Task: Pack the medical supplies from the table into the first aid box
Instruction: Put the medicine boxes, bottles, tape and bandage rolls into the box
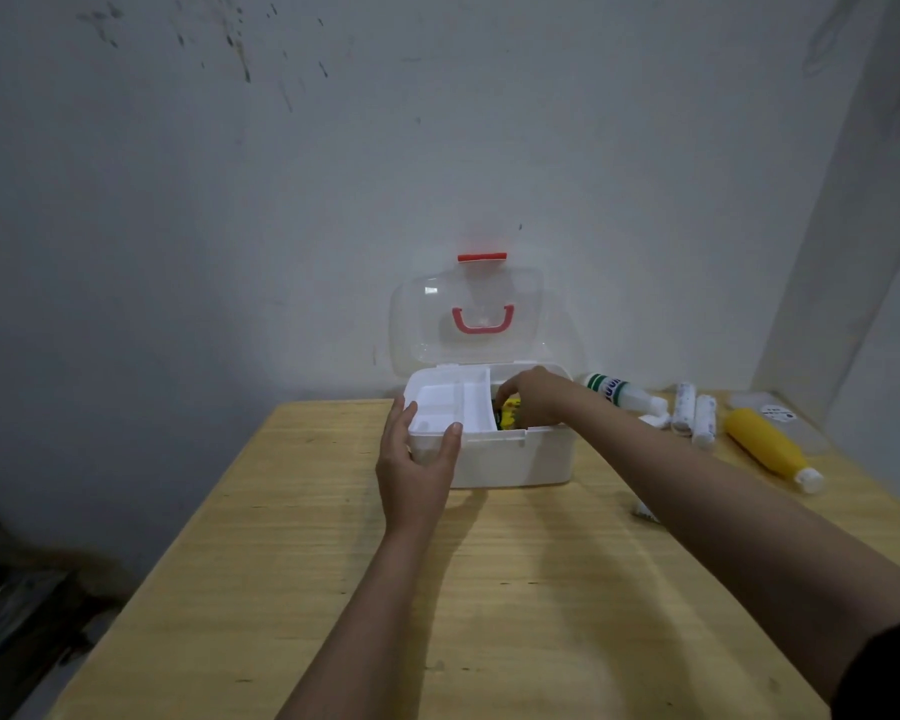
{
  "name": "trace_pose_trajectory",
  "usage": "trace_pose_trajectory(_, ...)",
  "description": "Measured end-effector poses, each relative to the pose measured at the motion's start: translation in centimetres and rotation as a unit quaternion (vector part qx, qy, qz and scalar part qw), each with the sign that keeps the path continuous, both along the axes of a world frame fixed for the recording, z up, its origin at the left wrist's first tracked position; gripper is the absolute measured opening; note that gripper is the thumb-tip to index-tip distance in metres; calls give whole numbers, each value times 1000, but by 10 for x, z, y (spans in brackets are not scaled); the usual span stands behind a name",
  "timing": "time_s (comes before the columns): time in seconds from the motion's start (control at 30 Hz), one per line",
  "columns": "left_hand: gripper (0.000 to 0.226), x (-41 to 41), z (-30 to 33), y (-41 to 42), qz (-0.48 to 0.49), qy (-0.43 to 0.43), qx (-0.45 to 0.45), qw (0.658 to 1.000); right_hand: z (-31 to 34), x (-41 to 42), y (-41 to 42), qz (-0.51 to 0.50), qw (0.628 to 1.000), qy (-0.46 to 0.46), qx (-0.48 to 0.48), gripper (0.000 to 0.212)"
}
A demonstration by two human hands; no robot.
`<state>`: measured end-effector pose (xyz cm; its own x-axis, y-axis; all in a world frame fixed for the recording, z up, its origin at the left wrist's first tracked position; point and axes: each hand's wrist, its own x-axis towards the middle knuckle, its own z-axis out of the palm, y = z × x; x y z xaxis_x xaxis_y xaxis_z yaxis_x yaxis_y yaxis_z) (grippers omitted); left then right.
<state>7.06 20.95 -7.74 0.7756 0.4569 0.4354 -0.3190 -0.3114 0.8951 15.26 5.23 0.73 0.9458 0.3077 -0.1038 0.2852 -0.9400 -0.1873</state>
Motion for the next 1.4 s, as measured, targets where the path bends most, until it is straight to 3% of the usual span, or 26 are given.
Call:
trace_pose_trajectory(0.17,55,0,-1,0,2,3,4,1000,-3,4,-1,-48,997,-16,56,49)
trace_pose_trajectory(0.43,56,0,0,0,14,7,16,1000,12,0,-8,-86,971,82,205,39)
trace_pose_trajectory(0.53,55,1,-1,0,15,4,12,1000,26,-7,-23,-81,968,46,234,35)
trace_pose_trajectory(0.6,55,1,-2,1,12,4,7,1000,32,-16,-38,-78,949,24,304,31)
trace_pose_trajectory(0.7,54,2,-3,2,10,-1,6,1000,33,-40,-71,-77,914,-81,389,23)
trace_pose_trajectory(0.77,53,2,-3,2,9,-7,4,1000,26,-56,-98,-101,905,-145,388,19)
trace_pose_trajectory(0.97,54,2,-4,2,0,-10,6,1000,-26,-92,-190,-251,898,-250,260,20)
trace_pose_trajectory(1.13,55,0,2,0,-10,5,0,1000,-64,-120,-226,-392,862,-266,179,32)
trace_pose_trajectory(1.4,55,-4,4,1,-24,20,-6,999,-95,-129,-231,-398,832,-258,289,23)
